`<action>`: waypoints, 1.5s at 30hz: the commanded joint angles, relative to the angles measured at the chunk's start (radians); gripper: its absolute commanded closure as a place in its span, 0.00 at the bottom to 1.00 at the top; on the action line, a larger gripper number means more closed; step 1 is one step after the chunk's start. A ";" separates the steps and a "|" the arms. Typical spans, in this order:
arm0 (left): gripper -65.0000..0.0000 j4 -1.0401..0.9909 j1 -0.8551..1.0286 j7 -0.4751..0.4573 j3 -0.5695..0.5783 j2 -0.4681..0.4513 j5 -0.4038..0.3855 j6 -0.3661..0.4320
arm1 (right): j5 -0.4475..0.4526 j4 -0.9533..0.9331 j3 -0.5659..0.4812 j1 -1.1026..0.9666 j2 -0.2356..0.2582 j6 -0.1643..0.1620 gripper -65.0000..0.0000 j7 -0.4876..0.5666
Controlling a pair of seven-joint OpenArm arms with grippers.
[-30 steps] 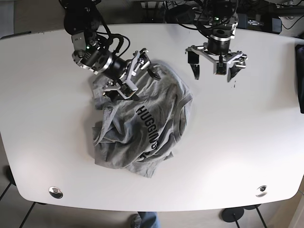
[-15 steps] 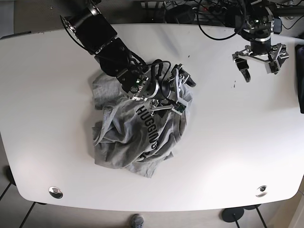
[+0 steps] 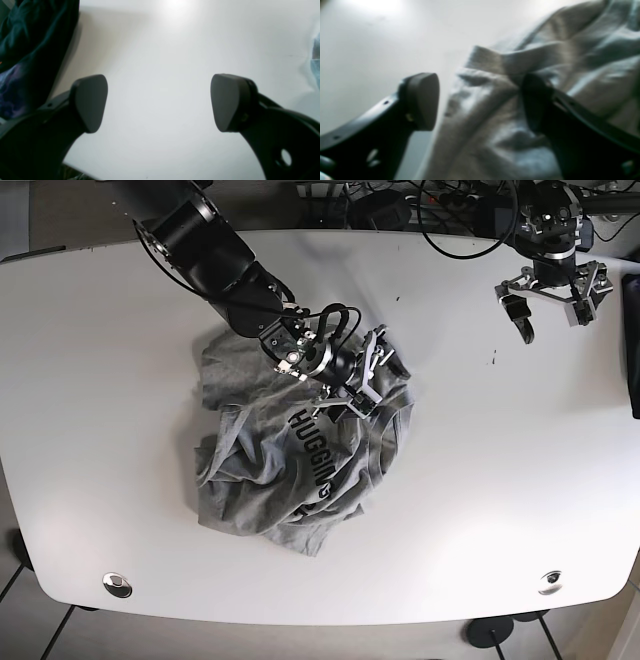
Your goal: Fold the T-shirt properly
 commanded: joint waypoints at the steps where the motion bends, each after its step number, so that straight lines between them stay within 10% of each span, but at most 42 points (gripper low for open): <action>1: 0.05 0.016 0.002 -0.025 -0.005 -0.006 -0.007 0.003 | -0.111 -0.019 0.006 -0.028 -0.017 -0.041 0.49 -0.047; 7: 0.05 0.016 0.002 -0.025 -0.005 -0.006 -0.007 0.003 | -0.218 0.065 0.011 -0.086 -0.020 -0.142 0.99 -0.043; 21: 0.05 0.018 0.014 -0.029 0.113 -0.006 -0.007 0.003 | -0.211 0.811 0.206 -0.114 0.002 -0.148 0.97 -0.345; 29: 0.05 0.018 0.014 -0.031 0.296 -0.008 0.001 0.003 | 0.050 0.857 0.422 0.277 0.003 -0.051 0.97 -0.555; 36: 0.22 0.018 0.016 -0.026 0.491 -0.088 0.002 0.003 | 0.237 0.858 0.580 0.650 0.006 -0.042 0.97 -0.758; 45: 0.14 -0.034 -0.198 0.004 0.526 -0.086 0.002 0.011 | 0.259 0.851 0.625 0.735 0.008 -0.015 0.97 -0.782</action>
